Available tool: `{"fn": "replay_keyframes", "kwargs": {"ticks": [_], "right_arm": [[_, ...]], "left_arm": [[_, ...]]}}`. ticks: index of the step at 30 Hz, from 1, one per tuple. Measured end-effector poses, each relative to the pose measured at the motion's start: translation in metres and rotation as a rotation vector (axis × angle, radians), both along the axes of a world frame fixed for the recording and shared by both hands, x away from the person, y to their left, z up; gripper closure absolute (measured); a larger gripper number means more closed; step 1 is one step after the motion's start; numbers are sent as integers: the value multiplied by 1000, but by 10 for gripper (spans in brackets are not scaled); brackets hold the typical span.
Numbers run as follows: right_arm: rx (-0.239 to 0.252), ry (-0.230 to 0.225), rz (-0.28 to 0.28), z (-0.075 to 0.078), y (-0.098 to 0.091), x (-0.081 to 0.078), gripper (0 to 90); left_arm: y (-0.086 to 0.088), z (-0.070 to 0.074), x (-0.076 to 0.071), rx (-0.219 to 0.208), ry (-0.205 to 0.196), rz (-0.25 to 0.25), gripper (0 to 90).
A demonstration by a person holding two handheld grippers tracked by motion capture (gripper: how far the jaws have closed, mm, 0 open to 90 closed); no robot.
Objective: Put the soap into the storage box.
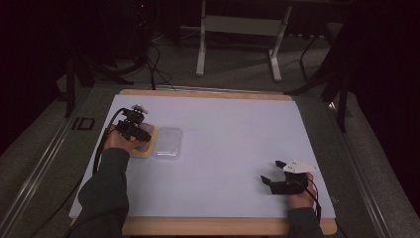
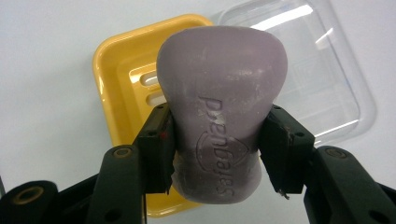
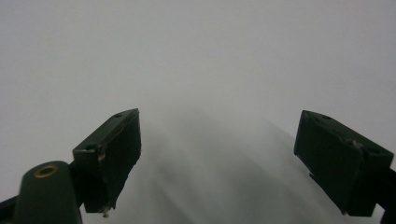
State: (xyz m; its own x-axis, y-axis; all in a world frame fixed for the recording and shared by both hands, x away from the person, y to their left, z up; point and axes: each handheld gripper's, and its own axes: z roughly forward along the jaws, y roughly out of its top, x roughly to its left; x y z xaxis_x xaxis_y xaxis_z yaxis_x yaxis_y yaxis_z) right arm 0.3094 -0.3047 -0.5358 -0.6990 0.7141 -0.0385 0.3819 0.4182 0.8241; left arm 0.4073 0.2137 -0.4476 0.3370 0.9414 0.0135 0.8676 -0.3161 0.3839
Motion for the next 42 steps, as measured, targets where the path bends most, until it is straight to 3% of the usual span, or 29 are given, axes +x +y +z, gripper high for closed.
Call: {"fn": "replay_keyframes", "kwargs": {"ticks": [12, 31, 42], "right_arm": [[-3, 1, 1, 0, 0, 0, 144], [-4, 2, 2, 0, 0, 0, 144], [-4, 0, 2, 0, 0, 0, 145]], "left_arm": [[3, -6, 8, 9, 20, 49, 500], [4, -21, 19, 55, 76, 65, 500], [7, -27, 24, 52, 98, 89, 500]]}}
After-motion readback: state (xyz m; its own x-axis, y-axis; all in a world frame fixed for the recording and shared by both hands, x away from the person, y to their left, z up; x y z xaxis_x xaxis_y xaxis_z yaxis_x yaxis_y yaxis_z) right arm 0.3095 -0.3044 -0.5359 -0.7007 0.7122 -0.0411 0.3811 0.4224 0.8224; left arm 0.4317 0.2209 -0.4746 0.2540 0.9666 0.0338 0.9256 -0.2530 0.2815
